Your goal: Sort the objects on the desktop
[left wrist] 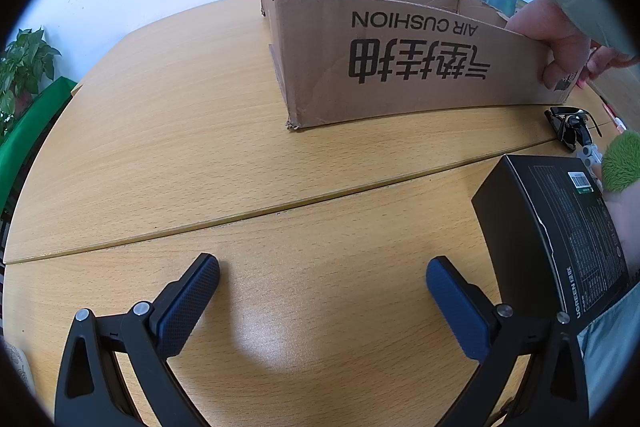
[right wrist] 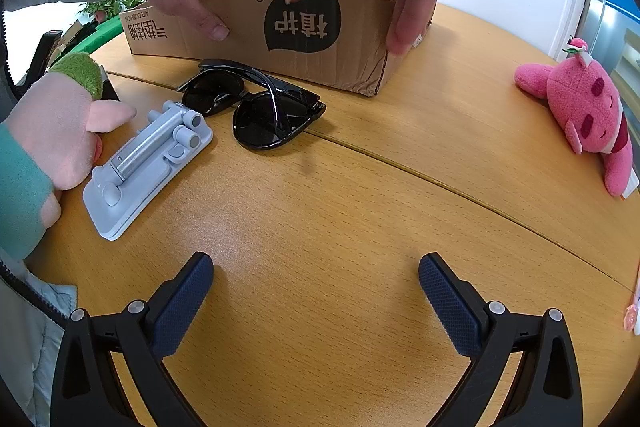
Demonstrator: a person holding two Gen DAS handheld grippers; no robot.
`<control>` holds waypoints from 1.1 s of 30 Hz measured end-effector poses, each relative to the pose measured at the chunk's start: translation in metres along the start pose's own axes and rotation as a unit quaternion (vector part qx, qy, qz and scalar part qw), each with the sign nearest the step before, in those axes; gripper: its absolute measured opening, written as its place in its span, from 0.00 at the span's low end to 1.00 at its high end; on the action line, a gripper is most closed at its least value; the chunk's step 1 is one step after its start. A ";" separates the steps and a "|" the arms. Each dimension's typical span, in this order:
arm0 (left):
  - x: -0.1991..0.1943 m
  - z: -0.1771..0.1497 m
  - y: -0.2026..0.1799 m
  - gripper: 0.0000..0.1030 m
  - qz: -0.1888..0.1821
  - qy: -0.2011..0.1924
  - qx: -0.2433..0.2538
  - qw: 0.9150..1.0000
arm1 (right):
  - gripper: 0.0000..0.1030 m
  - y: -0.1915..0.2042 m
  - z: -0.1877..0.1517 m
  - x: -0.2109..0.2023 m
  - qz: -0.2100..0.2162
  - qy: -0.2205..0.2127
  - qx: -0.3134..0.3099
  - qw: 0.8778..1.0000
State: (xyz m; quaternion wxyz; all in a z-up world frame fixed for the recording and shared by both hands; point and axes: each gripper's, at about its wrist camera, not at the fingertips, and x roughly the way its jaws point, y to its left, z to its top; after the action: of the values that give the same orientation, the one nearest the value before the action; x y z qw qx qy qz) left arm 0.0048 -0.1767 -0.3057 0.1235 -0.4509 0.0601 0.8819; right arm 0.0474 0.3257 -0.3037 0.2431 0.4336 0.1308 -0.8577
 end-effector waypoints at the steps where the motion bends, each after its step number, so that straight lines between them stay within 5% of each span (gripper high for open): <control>1: 0.000 0.000 0.000 1.00 0.000 0.000 0.000 1.000 | 1.00 0.000 0.000 0.000 0.000 0.000 0.000 1.000; 33: -0.005 -0.002 -0.011 1.00 0.018 0.000 -0.024 1.000 | 1.00 0.002 -0.001 0.001 -0.011 0.001 0.014 1.000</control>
State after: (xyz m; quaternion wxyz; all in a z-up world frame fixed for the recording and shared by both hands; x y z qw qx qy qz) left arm 0.0117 -0.1677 -0.3031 0.0973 -0.4522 0.0471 0.8853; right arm 0.0486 0.3239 -0.3056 0.2277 0.4364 0.1232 -0.8617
